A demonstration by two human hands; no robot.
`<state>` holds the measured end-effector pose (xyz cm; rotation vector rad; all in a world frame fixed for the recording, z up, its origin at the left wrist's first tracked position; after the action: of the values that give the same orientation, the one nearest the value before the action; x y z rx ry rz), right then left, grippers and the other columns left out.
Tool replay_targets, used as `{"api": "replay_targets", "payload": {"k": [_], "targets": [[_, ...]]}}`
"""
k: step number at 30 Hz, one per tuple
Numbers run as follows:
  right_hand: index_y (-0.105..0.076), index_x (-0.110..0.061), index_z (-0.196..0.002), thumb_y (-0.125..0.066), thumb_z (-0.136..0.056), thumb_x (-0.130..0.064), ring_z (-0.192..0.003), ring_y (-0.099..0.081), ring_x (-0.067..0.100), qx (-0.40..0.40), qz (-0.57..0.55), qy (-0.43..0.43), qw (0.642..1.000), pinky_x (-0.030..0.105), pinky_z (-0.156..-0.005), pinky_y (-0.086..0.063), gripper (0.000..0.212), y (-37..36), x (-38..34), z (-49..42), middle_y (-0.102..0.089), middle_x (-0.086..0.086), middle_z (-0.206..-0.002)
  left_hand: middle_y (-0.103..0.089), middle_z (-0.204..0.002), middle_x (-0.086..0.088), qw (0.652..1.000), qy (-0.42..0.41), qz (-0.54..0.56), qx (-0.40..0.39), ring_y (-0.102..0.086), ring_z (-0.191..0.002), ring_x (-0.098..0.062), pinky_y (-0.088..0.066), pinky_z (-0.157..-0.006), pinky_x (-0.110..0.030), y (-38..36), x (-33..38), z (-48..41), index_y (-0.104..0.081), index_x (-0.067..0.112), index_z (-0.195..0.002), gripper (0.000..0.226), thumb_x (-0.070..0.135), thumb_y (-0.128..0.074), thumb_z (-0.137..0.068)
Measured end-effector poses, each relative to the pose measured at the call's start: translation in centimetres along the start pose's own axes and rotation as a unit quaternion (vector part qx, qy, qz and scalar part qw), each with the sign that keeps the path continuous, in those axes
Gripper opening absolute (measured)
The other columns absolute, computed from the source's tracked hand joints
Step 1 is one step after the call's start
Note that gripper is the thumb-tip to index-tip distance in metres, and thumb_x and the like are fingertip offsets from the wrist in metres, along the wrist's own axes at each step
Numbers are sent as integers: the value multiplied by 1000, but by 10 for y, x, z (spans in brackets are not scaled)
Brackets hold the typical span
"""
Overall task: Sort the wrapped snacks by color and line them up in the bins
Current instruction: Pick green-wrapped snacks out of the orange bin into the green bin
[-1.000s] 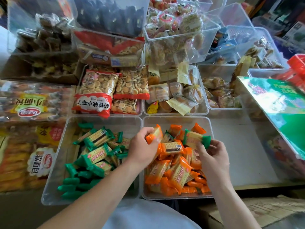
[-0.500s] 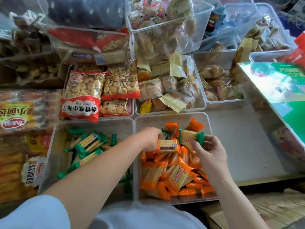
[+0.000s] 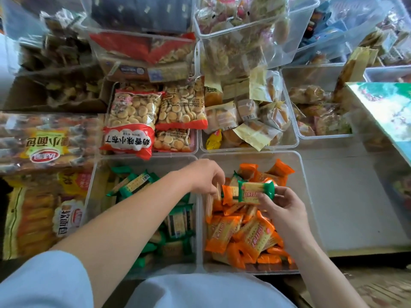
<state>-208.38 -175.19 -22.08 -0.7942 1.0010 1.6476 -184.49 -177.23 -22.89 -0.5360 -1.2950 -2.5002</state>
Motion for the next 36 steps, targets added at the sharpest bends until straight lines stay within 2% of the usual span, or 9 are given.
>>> {"api": "replay_targets", "payload": {"k": [5,9,13,16,19,24,30,32,36], "targets": [[-69,-25,-108,-80,-91,-24,-89,-77,23,5,-14,2,1000,49,-85,-64,20,6,-3,10,-78,1,-94,-75,-90,15,982,22,152,111,-69,-85,2,-60,-82,-27,19,-11,27,-80,29,-98,17,24,-87,-83],[-66,-28,-109,-79,-92,-27,-90,-76,20,27,-32,11,999,50,-86,-64,21,6,-9,20,-77,0,-97,-75,-81,14,936,49,264,227,-69,-77,-1,-62,-76,-30,18,-11,47,-78,29,-84,12,20,-86,-83],[-61,-34,-106,-76,-93,-33,-96,-74,18,91,-67,45,993,48,-87,-63,20,20,-25,32,-73,-3,-102,-74,-79,11,893,45,344,288,-68,-74,0,-57,-69,-18,11,18,50,-78,26,-83,11,18,-86,-84],[-60,-33,-106,-76,-94,-32,-97,-74,17,119,-85,69,987,42,-86,-63,20,32,-36,40,-73,-5,-102,-77,-90,8,852,22,440,282,-70,-84,-1,-60,-81,-23,3,39,44,-78,22,-97,10,20,-83,-89],[-66,-25,-109,-79,-92,-30,-97,-76,24,98,-114,60,987,48,-89,-62,23,31,-39,44,-77,0,-101,-73,-117,11,835,25,486,257,-67,-110,-2,-56,-102,-29,-9,48,45,-70,24,-126,32,31,-76,-95],[-70,-19,-114,-78,-91,-29,-91,-77,21,-74,-75,26,994,36,-74,-64,26,-14,-44,51,-80,2,-98,-72,-122,-7,725,30,662,185,-72,-112,-23,-62,-94,-42,-27,42,69,-67,28,-128,38,19,-80,-93],[-77,-24,-97,-76,-94,-27,-90,-75,16,-73,71,24,994,36,-80,-63,4,-38,-31,35,-79,-4,-89,-74,-106,-1,797,172,468,341,-74,-94,-15,-63,-74,-33,-2,-57,134,-63,27,-115,46,17,-90,-79],[-76,-25,-97,-74,-95,-27,-91,-74,16,-92,93,20,991,36,-84,-63,3,-55,-29,31,-78,-5,-90,-72,-107,4,853,215,342,329,-70,-99,-15,-57,-76,-32,6,-78,149,-64,28,-110,40,27,-90,-79],[-77,-26,-97,-74,-95,-27,-92,-72,13,-127,137,25,982,35,-85,-62,3,-77,-19,26,-77,-7,-93,-57,-144,0,910,252,150,292,-57,-128,-25,-49,-100,-38,12,-80,152,-56,22,-144,60,31,-80,-90]]}}
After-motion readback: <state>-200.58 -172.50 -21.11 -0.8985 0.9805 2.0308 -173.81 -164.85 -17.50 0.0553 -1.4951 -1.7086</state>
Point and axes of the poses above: each hand's wrist, its own z-axis away from the middle knuckle, its own y-axis out of the back of the hand, x = y × z, the point moved 8 cm from there along -z, towards the middle knuckle
